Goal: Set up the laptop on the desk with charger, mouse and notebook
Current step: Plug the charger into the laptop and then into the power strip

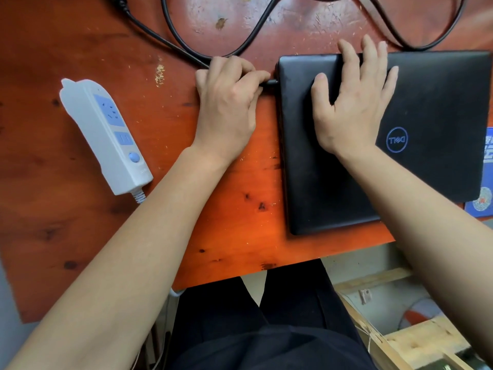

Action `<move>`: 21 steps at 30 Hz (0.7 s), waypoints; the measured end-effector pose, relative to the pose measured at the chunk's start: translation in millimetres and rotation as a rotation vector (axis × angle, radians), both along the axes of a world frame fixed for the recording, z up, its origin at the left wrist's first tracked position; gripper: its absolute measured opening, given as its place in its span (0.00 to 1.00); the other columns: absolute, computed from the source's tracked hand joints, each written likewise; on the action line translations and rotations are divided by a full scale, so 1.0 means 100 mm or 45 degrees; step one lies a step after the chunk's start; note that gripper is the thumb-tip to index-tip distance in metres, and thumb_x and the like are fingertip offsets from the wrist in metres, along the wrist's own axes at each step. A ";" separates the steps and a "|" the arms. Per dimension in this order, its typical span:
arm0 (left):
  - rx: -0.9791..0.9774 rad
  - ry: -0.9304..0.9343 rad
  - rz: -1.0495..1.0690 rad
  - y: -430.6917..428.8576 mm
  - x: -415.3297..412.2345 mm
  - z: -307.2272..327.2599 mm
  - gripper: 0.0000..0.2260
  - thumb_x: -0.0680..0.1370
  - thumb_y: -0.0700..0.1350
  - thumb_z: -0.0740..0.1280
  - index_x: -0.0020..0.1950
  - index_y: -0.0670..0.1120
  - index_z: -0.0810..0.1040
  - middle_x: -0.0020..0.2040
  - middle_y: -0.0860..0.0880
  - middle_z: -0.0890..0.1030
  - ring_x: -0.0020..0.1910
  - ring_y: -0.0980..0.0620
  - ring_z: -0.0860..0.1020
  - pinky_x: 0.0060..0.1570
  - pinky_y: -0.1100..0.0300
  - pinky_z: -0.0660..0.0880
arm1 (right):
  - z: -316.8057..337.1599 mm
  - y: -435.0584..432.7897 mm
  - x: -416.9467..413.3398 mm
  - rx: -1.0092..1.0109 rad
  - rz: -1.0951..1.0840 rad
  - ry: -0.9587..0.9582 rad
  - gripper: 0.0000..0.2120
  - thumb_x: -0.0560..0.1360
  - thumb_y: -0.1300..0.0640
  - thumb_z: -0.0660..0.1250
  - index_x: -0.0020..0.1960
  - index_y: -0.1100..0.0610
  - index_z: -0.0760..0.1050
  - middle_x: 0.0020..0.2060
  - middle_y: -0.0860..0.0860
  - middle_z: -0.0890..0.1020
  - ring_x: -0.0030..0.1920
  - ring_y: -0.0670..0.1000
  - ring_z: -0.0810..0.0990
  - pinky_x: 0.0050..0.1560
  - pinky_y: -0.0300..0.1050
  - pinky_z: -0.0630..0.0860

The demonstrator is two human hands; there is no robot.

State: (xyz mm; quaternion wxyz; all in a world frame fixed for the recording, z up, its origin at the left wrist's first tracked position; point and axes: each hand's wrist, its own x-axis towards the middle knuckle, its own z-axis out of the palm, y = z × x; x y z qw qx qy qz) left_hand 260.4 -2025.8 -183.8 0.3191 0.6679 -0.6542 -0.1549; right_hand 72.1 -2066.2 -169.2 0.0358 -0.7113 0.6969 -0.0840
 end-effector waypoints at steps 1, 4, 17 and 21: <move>-0.010 0.019 0.003 0.01 0.00 0.00 0.10 0.80 0.40 0.66 0.56 0.44 0.85 0.50 0.45 0.82 0.52 0.41 0.77 0.49 0.55 0.59 | 0.00 0.00 0.00 0.001 0.000 0.002 0.29 0.79 0.43 0.54 0.77 0.53 0.66 0.79 0.56 0.63 0.81 0.59 0.54 0.79 0.63 0.47; -0.044 0.048 0.004 0.01 -0.03 0.02 0.09 0.79 0.39 0.67 0.55 0.43 0.85 0.49 0.45 0.83 0.51 0.41 0.78 0.49 0.53 0.62 | 0.00 -0.01 0.01 0.006 0.000 0.015 0.29 0.79 0.43 0.53 0.77 0.54 0.65 0.79 0.56 0.62 0.81 0.59 0.54 0.79 0.63 0.47; -0.058 0.162 0.041 0.02 -0.05 0.04 0.10 0.74 0.37 0.71 0.54 0.44 0.84 0.45 0.49 0.84 0.49 0.47 0.81 0.52 0.49 0.68 | -0.04 0.01 -0.01 -0.028 0.000 0.011 0.28 0.80 0.43 0.53 0.76 0.53 0.66 0.78 0.56 0.63 0.81 0.59 0.54 0.78 0.64 0.48; 0.012 0.108 -0.049 0.01 0.04 0.06 0.10 0.77 0.41 0.69 0.57 0.44 0.83 0.50 0.48 0.84 0.53 0.45 0.79 0.53 0.47 0.69 | -0.02 0.01 0.01 -0.014 0.002 0.006 0.29 0.79 0.42 0.53 0.76 0.54 0.66 0.78 0.56 0.63 0.81 0.59 0.54 0.78 0.64 0.48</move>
